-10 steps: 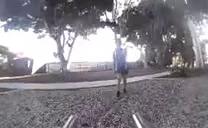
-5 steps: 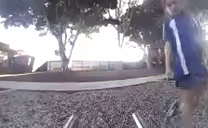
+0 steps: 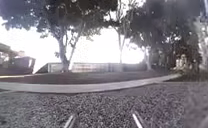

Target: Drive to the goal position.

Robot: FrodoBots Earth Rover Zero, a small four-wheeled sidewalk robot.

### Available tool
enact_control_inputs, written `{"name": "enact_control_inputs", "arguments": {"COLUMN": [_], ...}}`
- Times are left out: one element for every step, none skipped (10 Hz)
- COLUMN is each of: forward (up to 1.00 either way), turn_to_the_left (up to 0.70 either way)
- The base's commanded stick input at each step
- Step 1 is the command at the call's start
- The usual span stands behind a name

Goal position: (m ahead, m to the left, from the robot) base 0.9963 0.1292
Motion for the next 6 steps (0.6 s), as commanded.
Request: {"name": "enact_control_inputs", "arguments": {"forward": [0.7,0.7,0.7,0.7,0.7,0.7], "turn_to_the_left": [0.0,0.0,0.0,0.0,0.0,0.0]}}
